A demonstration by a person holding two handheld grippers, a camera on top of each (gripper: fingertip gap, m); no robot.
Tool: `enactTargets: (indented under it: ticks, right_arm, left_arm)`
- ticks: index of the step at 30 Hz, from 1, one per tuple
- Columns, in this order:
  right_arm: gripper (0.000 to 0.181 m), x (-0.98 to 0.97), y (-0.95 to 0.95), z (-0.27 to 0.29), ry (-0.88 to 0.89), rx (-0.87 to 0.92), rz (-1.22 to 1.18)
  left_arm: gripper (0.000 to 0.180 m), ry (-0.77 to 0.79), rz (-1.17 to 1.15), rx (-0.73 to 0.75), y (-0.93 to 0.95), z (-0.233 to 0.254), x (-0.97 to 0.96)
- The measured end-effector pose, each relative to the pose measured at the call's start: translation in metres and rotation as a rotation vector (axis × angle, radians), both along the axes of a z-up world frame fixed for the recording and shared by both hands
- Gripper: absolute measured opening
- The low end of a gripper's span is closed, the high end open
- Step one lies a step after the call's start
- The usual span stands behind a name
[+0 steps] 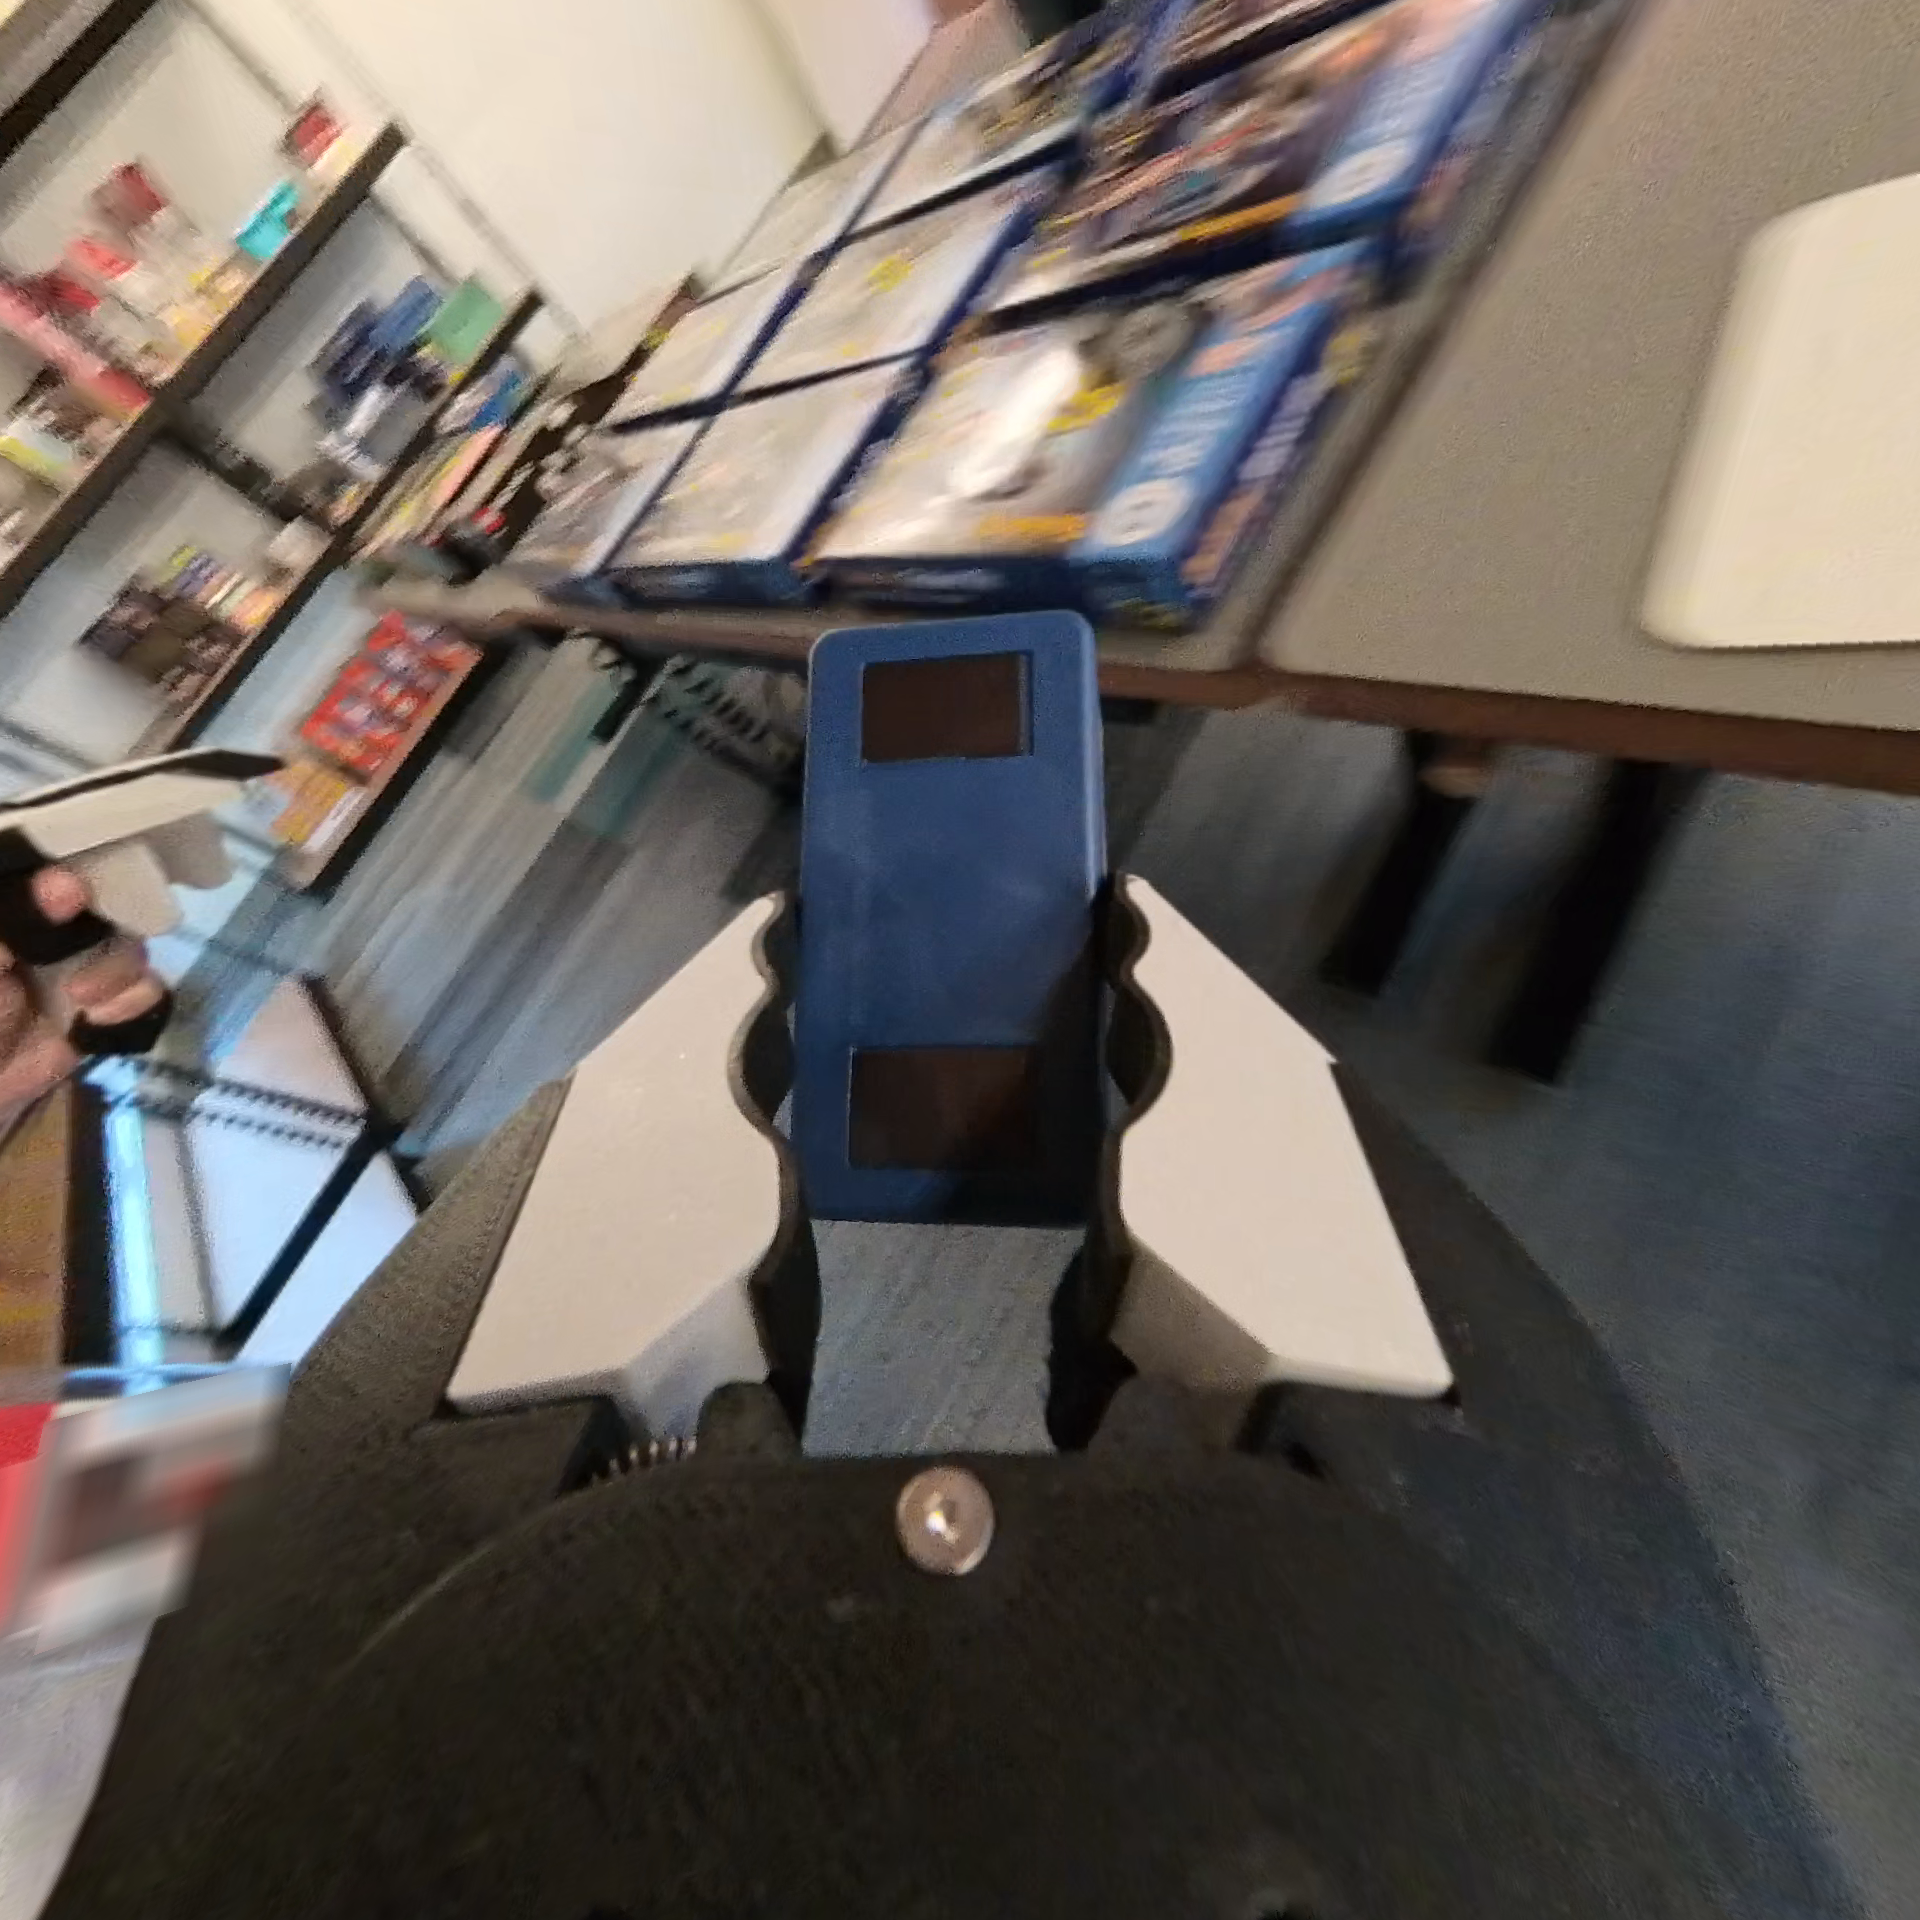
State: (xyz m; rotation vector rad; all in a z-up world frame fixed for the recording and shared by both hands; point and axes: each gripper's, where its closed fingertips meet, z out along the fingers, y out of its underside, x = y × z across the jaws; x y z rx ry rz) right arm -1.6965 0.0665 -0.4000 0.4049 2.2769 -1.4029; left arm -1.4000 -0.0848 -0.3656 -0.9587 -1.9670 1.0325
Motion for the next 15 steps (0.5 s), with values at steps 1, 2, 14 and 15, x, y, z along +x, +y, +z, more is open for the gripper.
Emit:
enactTargets:
  ticks: [1, 2, 14, 15]
  right_arm:
    - [0.058, -0.044, 0.014, -0.002, 0.003, 0.005, -0.039]
    - [0.058, -0.084, 0.025, -0.003, 0.003, 0.005, -0.066]
    - [0.057, -0.347, -0.032, -0.045, 0.110, 0.178, 0.200]
    - [0.057, -0.355, -0.043, -0.051, 0.144, 0.183, 0.231]
  left_arm:
    - [0.039, 0.000, -0.027, 0.006, 0.005, -0.007, -0.035]
    - [0.041, 0.001, -0.048, 0.018, 0.010, -0.015, -0.070]
    - [0.065, -0.108, -0.160, 0.089, 0.070, -0.136, -0.389]
    - [0.066, -0.108, -0.157, 0.063, 0.068, -0.140, -0.406]
